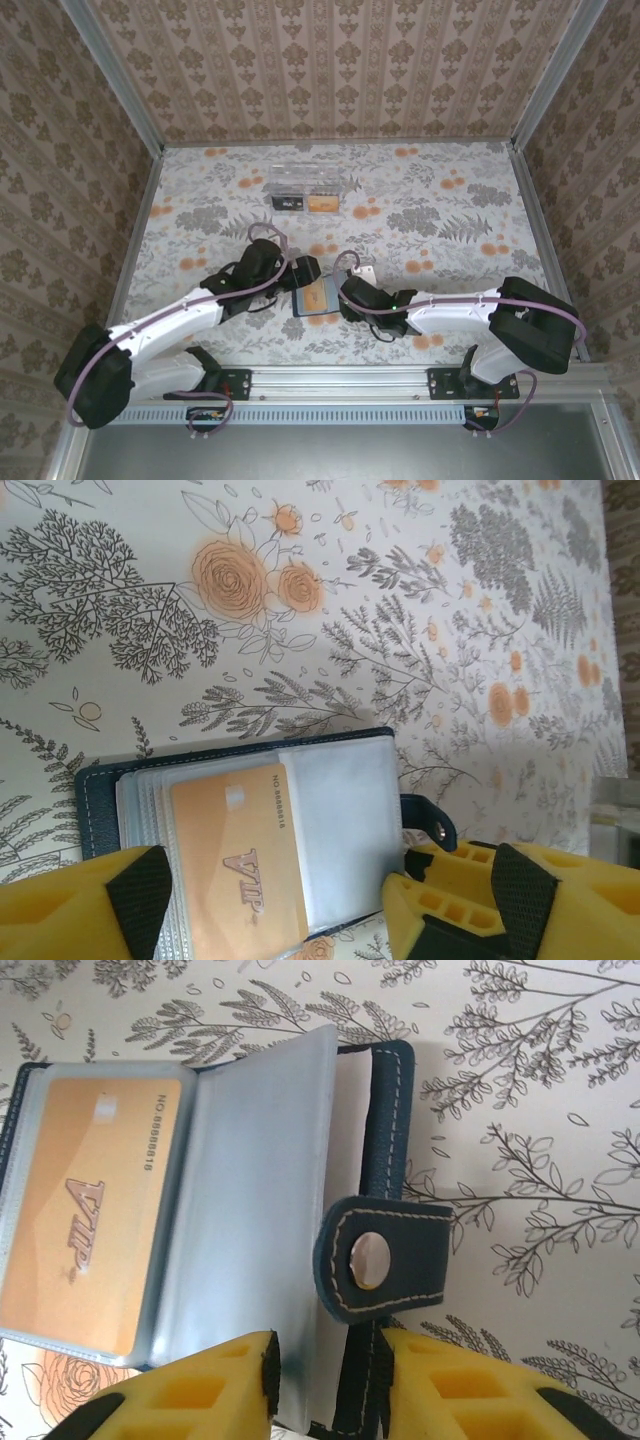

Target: Take the credit cards out of the card holder

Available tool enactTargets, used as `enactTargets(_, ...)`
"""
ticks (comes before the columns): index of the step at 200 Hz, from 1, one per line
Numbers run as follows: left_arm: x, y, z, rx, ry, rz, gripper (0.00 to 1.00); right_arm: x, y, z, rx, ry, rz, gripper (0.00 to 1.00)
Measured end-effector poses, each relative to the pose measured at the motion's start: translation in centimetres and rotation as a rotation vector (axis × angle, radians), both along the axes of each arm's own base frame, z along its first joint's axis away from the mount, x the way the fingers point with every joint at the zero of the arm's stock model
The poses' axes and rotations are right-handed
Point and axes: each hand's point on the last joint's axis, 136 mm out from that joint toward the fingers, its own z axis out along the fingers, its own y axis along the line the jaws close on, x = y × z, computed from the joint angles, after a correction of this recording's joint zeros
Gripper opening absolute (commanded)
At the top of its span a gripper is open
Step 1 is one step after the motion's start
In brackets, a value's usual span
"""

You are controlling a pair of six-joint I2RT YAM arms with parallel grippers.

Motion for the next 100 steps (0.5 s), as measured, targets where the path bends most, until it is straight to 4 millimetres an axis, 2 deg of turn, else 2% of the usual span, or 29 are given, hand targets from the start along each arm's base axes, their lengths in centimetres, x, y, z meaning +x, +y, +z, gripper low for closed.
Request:
enactTargets(15,-0.2,0.1,-0.3,0.003,-0.001,-0.004,0.59,0.1,-0.1,0.2,-0.016,0.002,0.000,0.34)
enactTargets(26,-0.3,0.2,-0.9,0.009,0.013,-0.003,0.55,0.2,0.0,0.5,-0.022,-0.001,0.001,0.40)
enactTargets(45,-0.5,0.3,-2.0,0.027,0.039,-0.005,0.44,0.6,0.3,1.3,-0.033,-0.010,0.008,0.43)
enactTargets(100,-0.7,-0.2,-2.9,0.035,0.051,-0.021,0.43,1.5,1.3,3.9,-0.068,-0.034,0.038,0.44)
